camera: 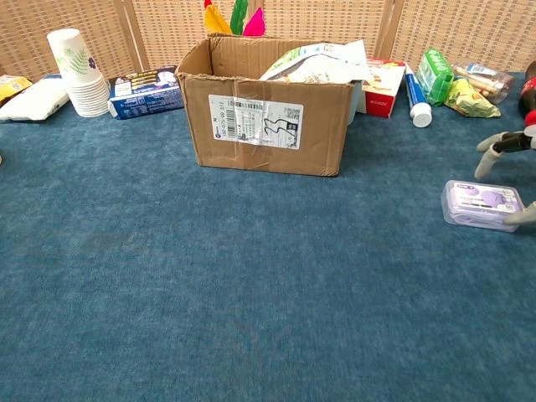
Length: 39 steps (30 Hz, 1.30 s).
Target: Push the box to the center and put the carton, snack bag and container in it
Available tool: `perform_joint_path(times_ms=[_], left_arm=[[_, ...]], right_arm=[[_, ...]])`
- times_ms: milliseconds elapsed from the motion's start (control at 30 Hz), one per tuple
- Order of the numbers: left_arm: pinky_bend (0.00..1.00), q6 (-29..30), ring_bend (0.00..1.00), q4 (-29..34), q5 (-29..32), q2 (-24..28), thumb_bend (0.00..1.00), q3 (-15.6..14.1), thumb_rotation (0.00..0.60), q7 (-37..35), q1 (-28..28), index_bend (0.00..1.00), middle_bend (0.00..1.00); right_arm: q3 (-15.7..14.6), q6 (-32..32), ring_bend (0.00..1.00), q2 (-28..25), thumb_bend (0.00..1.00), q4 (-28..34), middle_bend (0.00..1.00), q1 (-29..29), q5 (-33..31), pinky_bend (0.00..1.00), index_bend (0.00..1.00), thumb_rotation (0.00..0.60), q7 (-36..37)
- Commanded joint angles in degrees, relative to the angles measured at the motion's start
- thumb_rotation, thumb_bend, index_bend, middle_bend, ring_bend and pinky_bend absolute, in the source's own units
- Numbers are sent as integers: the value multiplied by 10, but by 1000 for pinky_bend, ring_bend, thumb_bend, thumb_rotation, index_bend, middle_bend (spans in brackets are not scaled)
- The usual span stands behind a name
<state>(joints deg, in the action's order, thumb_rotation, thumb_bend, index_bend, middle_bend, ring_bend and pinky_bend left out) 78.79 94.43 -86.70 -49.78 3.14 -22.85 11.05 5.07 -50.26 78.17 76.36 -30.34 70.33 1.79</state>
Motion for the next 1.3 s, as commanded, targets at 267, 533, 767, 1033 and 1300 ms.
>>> perform_joint_path(times_ms=[267,533,767,1033,1300], left_arm=[[66,-3,0,2,1,-1,159,-1,600,3,1,0,0],[66,-3,0,1,2,0,159,0,600,3,1,0,0],[66,-2,0,1,1,0,160,-1,600,3,0,0,0],[67,-1,0,2,0,2,160,-1,600,-2,0,0,0],[68,4,0,2,-5,5,159,-2,600,-8,-2,0,0]], right_arm=[[3,11,0,16,280,-26,0,-1,-10,92,363,600,2],[2,-2,0,26,418,-39,0,4,4,95,482,600,10],[-2,-37,0,10,435,-23,0,17,39,106,520,600,35],[38,-111,0,-69,430,72,0,25,74,107,527,600,75],[126,-122,0,-155,425,216,0,-12,22,116,511,600,22]])
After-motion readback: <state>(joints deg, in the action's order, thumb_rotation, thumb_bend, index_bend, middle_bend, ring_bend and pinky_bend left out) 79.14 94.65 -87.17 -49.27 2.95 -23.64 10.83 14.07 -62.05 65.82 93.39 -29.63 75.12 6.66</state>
